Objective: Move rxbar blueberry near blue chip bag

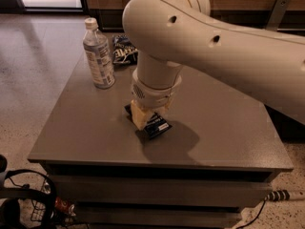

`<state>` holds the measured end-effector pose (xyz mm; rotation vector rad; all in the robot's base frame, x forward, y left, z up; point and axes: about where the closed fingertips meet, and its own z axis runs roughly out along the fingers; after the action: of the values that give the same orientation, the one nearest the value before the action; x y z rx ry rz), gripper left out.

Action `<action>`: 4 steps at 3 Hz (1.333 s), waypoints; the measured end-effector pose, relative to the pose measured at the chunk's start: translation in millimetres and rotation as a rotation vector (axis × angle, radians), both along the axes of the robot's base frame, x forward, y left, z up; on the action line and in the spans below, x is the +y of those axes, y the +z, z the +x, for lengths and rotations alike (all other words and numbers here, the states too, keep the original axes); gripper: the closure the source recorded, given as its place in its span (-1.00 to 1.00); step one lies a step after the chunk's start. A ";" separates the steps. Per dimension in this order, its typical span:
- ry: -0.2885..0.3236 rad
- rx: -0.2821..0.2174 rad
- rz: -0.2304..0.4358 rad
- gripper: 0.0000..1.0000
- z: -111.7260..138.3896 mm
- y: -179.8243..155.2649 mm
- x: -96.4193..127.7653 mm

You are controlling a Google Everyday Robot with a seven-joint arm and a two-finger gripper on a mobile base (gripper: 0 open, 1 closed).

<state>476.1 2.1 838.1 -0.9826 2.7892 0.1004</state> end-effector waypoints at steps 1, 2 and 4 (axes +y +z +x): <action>-0.015 -0.093 0.010 1.00 25.0 32.2 -16.1; -0.012 -0.163 0.011 1.00 60.3 61.0 -28.1; -0.117 -0.161 -0.001 1.00 177.2 77.9 -50.1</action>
Offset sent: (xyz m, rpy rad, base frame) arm 0.1170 -0.0416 0.1062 0.0279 -0.2619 -0.0108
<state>653.3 -48.0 916.0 -0.7876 2.6916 0.0034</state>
